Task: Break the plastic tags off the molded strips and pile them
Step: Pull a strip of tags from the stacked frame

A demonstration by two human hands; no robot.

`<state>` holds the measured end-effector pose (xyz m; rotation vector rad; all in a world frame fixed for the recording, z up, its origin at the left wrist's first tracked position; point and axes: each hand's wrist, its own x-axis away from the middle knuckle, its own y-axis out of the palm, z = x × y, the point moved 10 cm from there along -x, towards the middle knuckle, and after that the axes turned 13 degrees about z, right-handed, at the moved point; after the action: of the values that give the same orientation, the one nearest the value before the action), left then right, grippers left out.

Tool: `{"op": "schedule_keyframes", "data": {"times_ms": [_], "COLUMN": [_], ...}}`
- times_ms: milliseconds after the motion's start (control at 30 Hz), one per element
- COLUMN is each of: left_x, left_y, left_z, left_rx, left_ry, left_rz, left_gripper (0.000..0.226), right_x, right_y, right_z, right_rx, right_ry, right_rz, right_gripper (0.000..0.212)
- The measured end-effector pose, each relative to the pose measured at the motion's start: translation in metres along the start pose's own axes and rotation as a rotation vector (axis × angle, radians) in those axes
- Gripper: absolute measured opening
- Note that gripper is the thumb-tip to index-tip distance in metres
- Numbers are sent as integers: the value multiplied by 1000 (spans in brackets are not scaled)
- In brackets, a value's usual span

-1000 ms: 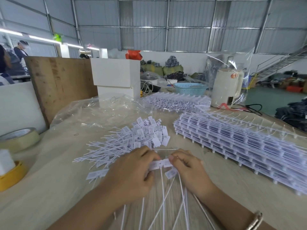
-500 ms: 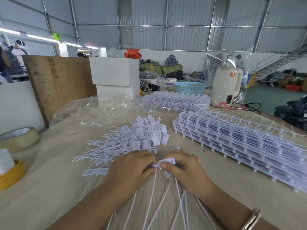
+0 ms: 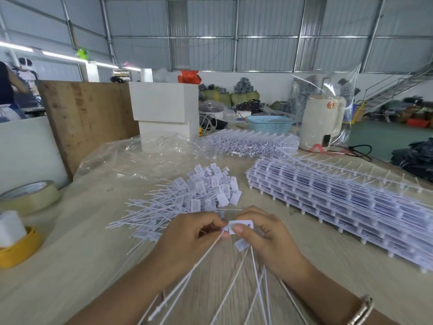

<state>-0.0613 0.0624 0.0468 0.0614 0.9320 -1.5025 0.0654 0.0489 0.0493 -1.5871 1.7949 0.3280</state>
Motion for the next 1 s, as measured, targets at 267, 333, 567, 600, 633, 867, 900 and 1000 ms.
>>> {"op": "schedule_keyframes", "data": {"times_ms": [267,333,567,600,633,867,900,1000], "left_x": [1,1,-2,-4,-6,-2,0,4], "left_y": [2,2,-2,-7,-13,-13,-11,-3], "left_z": [5,3,-4,-7,-9,-1,4,8], "left_rx": [245,281,451,455,419,33,-63,-249], "left_ry": [-77,-111,-228,-243,-239,2,78,134], "left_rz": [-40,-49,-52,-26,5,92,86,68], "left_gripper": [5,6,9,8,6,19,20,28], "right_x": [-1,-2,-2,-3,-3,-1,-1,0], "right_y": [-2,-1,-6,-10,-12,-16,-15,-7], "right_z": [-7,-8,-4,-3,-2,35,37,40], "right_rx": [-31,-82,-266,-259,-242,149,209,454], "right_ry": [-58,-59,11,19,33,243,242,209], "right_rz": [9,3,-7,6,20,70,55,-25], "right_gripper": [16,11,16,17,20,33,33,27]}}
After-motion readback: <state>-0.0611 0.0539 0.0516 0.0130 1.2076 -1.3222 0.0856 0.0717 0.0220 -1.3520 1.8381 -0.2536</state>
